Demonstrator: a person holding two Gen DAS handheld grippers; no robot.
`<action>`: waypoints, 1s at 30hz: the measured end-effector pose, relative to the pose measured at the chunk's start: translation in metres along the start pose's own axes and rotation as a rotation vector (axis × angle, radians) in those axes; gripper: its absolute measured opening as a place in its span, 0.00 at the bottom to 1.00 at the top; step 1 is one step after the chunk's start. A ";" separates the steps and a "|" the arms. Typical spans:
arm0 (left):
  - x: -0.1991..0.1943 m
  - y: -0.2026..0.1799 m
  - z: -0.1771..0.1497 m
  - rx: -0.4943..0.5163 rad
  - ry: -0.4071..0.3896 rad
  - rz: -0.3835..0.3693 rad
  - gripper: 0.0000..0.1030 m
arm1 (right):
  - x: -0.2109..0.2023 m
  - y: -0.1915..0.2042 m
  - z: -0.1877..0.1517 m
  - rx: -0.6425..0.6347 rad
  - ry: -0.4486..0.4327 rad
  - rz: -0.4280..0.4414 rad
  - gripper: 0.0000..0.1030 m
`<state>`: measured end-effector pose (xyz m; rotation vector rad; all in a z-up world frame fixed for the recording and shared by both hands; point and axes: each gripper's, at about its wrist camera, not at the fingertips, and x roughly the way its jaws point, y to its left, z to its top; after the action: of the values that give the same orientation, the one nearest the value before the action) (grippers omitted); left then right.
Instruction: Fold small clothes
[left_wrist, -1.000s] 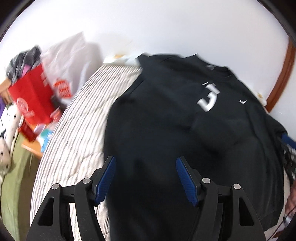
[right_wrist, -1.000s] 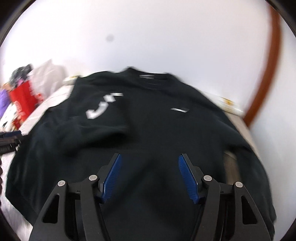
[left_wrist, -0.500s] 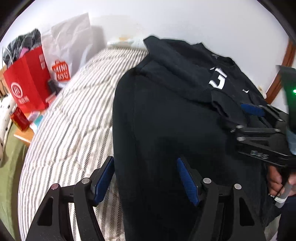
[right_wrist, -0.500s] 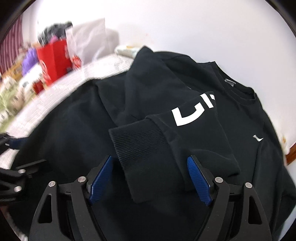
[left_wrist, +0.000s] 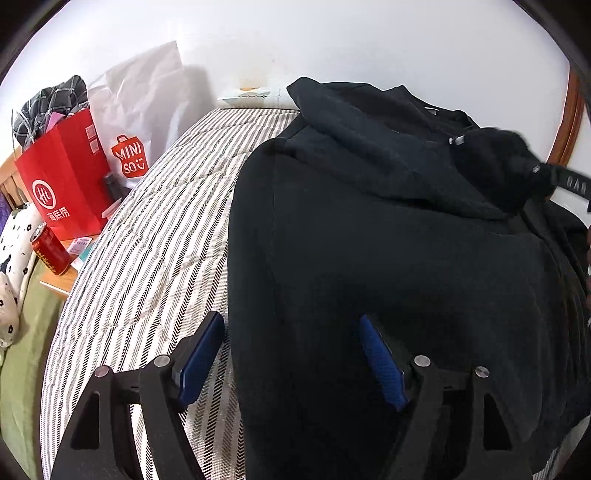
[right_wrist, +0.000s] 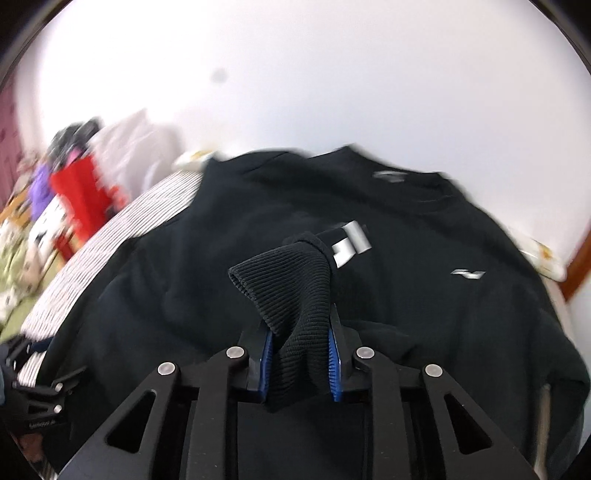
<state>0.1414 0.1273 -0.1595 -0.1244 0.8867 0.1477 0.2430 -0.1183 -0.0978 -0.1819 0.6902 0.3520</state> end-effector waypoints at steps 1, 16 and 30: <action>0.000 0.000 0.000 -0.001 0.000 0.002 0.73 | -0.004 -0.018 0.003 0.040 -0.010 -0.023 0.22; 0.000 0.001 -0.001 -0.016 0.005 0.022 0.78 | -0.021 -0.158 -0.043 0.399 0.008 -0.117 0.16; -0.025 0.009 -0.026 0.007 0.029 -0.011 0.80 | -0.077 -0.172 -0.115 0.354 0.099 -0.284 0.60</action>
<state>0.1045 0.1302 -0.1569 -0.1249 0.9149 0.1330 0.1847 -0.3293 -0.1266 0.0409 0.8007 -0.0543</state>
